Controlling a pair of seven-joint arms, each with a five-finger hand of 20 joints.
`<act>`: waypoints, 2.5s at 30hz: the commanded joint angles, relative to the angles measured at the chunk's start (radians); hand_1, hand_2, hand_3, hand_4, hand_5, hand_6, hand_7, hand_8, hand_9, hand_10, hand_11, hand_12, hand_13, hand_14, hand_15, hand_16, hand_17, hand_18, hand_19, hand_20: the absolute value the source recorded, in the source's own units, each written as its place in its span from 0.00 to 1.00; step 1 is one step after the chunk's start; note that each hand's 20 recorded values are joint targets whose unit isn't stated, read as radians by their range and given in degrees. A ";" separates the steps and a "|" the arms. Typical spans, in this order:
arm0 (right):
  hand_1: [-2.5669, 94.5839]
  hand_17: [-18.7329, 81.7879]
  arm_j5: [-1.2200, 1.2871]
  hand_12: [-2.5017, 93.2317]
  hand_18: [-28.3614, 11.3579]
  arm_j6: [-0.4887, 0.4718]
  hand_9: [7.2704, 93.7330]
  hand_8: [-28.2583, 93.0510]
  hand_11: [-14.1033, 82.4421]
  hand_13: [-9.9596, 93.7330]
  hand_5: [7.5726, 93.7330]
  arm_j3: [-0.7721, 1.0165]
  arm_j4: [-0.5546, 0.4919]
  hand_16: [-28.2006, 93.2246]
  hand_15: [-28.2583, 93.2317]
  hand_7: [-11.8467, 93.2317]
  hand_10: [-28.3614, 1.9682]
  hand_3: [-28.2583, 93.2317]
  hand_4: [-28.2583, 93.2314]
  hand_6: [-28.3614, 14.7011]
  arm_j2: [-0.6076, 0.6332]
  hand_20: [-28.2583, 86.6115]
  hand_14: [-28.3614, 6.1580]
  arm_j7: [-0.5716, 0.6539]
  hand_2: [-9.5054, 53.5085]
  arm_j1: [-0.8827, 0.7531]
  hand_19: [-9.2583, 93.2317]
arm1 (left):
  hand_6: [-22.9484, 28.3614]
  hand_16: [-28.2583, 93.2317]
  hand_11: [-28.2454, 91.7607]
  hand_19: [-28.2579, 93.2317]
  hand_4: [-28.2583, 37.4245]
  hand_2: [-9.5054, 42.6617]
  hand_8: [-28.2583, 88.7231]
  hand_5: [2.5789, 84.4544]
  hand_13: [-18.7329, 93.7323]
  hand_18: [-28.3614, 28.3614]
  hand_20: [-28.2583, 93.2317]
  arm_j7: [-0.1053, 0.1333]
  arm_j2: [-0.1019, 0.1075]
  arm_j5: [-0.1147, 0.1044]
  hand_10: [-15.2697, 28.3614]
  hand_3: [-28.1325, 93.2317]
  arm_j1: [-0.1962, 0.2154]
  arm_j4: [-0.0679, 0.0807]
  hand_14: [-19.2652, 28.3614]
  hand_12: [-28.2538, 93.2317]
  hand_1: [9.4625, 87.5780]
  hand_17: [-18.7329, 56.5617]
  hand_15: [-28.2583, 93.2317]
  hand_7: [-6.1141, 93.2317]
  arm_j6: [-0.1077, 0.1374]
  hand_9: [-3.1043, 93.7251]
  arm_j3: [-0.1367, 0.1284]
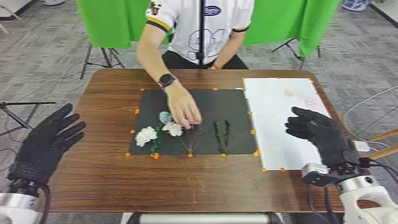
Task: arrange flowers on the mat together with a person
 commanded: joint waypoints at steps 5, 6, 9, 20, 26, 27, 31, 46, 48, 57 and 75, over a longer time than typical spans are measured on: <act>0.26 0.32 -0.014 0.30 0.22 0.006 0.44 0.15 0.33 0.45 0.43 0.001 -0.002 0.46 0.48 0.29 0.46 0.94 0.04 0.56 0.002 0.52 0.48 -0.007 0.13 -0.011 0.57 | 0.50 0.27 0.35 0.58 0.05 0.13 0.18 0.35 0.36 0.88 0.31 -0.008 0.007 0.000 0.60 0.81 0.011 0.005 0.71 0.39 0.21 0.14 0.41 0.20 -0.014 0.31 -0.004; 0.26 0.32 -0.014 0.30 0.22 0.004 0.44 0.15 0.33 0.45 0.43 0.002 -0.001 0.46 0.48 0.29 0.45 0.94 0.04 0.56 0.003 0.52 0.48 -0.008 0.13 -0.010 0.56 | 0.50 0.27 0.35 0.58 0.05 0.13 0.18 0.35 0.36 0.88 0.31 -0.008 0.008 -0.001 0.60 0.81 0.009 0.006 0.71 0.39 0.21 0.14 0.41 0.20 -0.014 0.31 -0.003; 0.26 0.32 -0.028 0.30 0.22 0.017 0.44 0.15 0.33 0.45 0.43 -0.003 0.006 0.46 0.48 0.29 0.46 0.94 0.04 0.56 0.018 0.52 0.48 -0.017 0.13 -0.001 0.56 | 0.50 0.27 0.35 0.58 0.05 0.13 0.18 0.34 0.36 0.88 0.31 -0.008 0.010 -0.001 0.60 0.81 0.009 0.006 0.71 0.39 0.21 0.14 0.41 0.20 -0.014 0.31 -0.003; 0.40 0.43 -0.719 0.30 0.29 0.340 0.56 0.11 0.49 0.61 0.52 -0.102 0.140 0.41 0.65 0.43 0.53 0.91 0.01 0.62 0.248 0.61 0.56 -0.116 0.00 0.169 0.73 | 0.50 0.27 0.35 0.58 0.05 0.13 0.18 0.34 0.36 0.89 0.31 -0.007 0.011 0.001 0.60 0.81 0.020 -0.001 0.71 0.39 0.21 0.14 0.41 0.20 -0.008 0.31 -0.007; 0.41 0.42 -1.181 0.30 0.32 0.447 0.56 0.09 0.50 0.60 0.50 -0.241 0.287 0.42 0.64 0.47 0.61 0.91 0.00 0.67 0.417 0.60 0.63 -0.045 0.00 0.333 0.72 | 0.50 0.27 0.35 0.58 0.05 0.12 0.18 0.34 0.36 0.89 0.31 0.003 0.013 0.001 0.60 0.81 0.026 -0.005 0.71 0.39 0.21 0.14 0.41 0.20 0.003 0.31 -0.005; 0.41 0.42 -1.237 0.30 0.32 0.455 0.56 0.09 0.50 0.60 0.50 -0.259 0.316 0.42 0.64 0.48 0.62 0.91 0.00 0.68 0.441 0.60 0.63 -0.047 0.00 0.354 0.71 | 0.50 0.27 0.35 0.58 0.05 0.12 0.18 0.35 0.36 0.89 0.31 0.003 0.010 0.002 0.60 0.81 0.027 -0.006 0.71 0.39 0.21 0.14 0.41 0.20 0.003 0.31 -0.005; 0.40 0.40 -1.272 0.30 0.32 0.489 0.56 0.08 0.50 0.60 0.50 -0.345 0.407 0.42 0.63 0.50 0.65 0.91 0.00 0.72 0.513 0.60 0.66 0.002 0.00 0.433 0.70 | 0.50 0.27 0.35 0.58 0.05 0.13 0.18 0.35 0.36 0.89 0.31 0.010 0.009 0.002 0.60 0.81 0.034 -0.008 0.71 0.39 0.21 0.14 0.41 0.20 0.006 0.31 -0.002; 0.35 0.36 -1.330 0.28 0.29 0.384 0.40 0.10 0.40 0.51 0.37 -0.549 0.608 0.42 0.62 0.43 0.64 0.94 0.00 0.64 0.546 0.60 0.62 0.206 0.00 0.662 0.68 | 0.50 0.27 0.35 0.58 0.05 0.13 0.18 0.34 0.36 0.89 0.31 0.023 0.007 0.002 0.60 0.81 0.035 -0.010 0.71 0.39 0.21 0.14 0.41 0.20 0.018 0.31 -0.002; 0.34 0.35 -1.332 0.29 0.29 0.352 0.37 0.10 0.39 0.50 0.34 -0.578 0.638 0.42 0.62 0.42 0.63 0.94 0.00 0.61 0.540 0.60 0.61 0.213 0.00 0.703 0.67 | 0.50 0.27 0.35 0.58 0.05 0.13 0.18 0.34 0.36 0.89 0.31 0.022 0.007 0.002 0.60 0.80 0.030 -0.009 0.71 0.39 0.21 0.14 0.41 0.20 0.017 0.31 0.000; 0.34 0.35 -1.351 0.27 0.28 0.344 0.35 0.12 0.35 0.50 0.32 -0.689 0.750 0.40 0.62 0.39 0.63 0.93 0.00 0.60 0.519 0.59 0.61 0.274 0.00 0.825 0.67 | 0.50 0.27 0.35 0.58 0.05 0.12 0.18 0.34 0.36 0.89 0.31 0.024 0.008 0.003 0.60 0.81 0.029 -0.008 0.71 0.39 0.21 0.14 0.41 0.20 0.019 0.31 0.006; 0.46 0.41 -1.379 0.43 0.32 0.475 0.72 0.21 0.40 0.71 0.52 -0.815 0.884 0.46 0.64 0.57 0.75 0.86 0.00 0.75 0.486 0.60 0.71 0.281 0.02 0.908 0.68 | 0.50 0.27 0.35 0.58 0.05 0.13 0.18 0.35 0.36 0.89 0.31 0.016 0.009 0.003 0.60 0.81 0.021 -0.003 0.71 0.39 0.21 0.14 0.41 0.20 0.016 0.31 0.010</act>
